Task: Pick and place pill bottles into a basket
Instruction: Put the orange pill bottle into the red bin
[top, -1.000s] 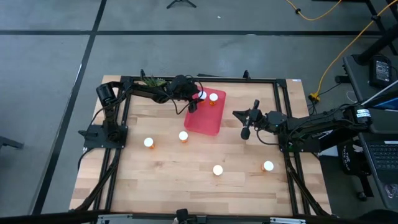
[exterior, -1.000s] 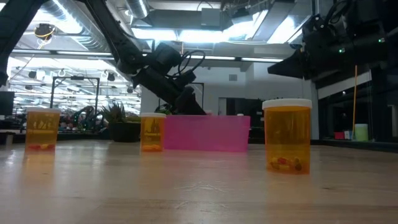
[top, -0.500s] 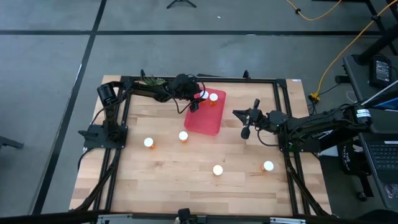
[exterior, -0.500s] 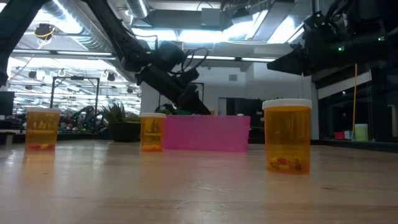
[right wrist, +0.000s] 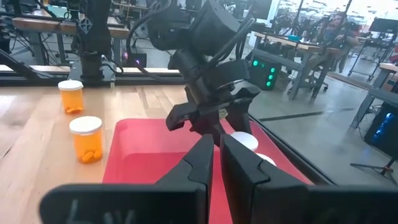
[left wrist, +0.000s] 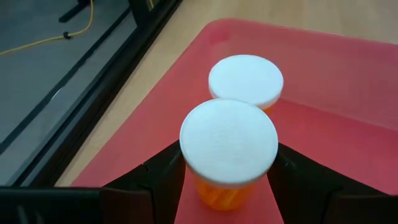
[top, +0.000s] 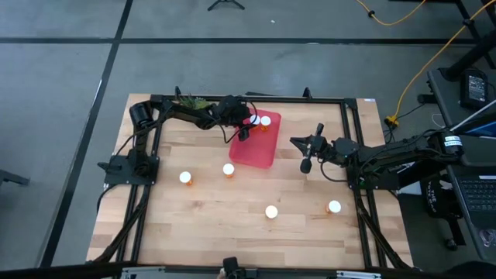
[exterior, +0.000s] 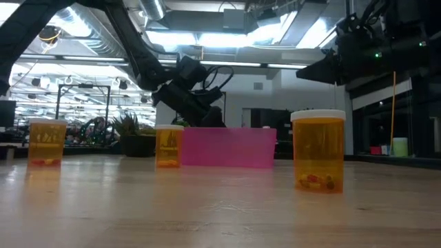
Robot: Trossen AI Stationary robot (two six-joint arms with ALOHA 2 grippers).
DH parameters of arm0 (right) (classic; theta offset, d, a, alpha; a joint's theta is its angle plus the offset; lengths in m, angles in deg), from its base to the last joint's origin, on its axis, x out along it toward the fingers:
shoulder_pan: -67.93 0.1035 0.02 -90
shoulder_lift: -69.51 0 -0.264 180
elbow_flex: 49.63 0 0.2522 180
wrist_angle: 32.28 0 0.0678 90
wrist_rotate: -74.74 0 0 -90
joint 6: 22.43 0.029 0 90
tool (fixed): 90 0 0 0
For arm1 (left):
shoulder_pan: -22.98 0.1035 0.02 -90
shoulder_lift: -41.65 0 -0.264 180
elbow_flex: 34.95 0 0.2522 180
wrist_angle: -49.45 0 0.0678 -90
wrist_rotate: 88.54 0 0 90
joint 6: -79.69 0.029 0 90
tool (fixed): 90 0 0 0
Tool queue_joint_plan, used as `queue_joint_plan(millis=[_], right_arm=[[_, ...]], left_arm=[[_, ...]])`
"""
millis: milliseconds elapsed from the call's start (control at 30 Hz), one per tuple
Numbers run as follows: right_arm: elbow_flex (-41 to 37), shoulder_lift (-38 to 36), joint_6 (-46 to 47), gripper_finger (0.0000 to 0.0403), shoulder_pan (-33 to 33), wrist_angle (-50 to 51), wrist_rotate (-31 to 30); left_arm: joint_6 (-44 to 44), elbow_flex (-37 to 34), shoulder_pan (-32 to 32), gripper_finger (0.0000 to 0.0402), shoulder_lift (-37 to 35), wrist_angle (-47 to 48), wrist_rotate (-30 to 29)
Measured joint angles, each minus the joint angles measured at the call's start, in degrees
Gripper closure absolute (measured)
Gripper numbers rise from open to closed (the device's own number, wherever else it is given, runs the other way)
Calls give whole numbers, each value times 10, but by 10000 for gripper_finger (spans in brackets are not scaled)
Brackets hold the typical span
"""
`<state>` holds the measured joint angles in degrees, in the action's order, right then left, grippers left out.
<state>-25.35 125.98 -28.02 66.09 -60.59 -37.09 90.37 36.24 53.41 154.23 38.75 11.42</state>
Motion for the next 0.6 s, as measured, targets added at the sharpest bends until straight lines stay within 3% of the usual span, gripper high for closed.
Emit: queue_joint_plan(millis=[600], right_arm=[[0,0,23,368,0,13,0]], left_arm=[[1,0,0,197,-1,10,-26]])
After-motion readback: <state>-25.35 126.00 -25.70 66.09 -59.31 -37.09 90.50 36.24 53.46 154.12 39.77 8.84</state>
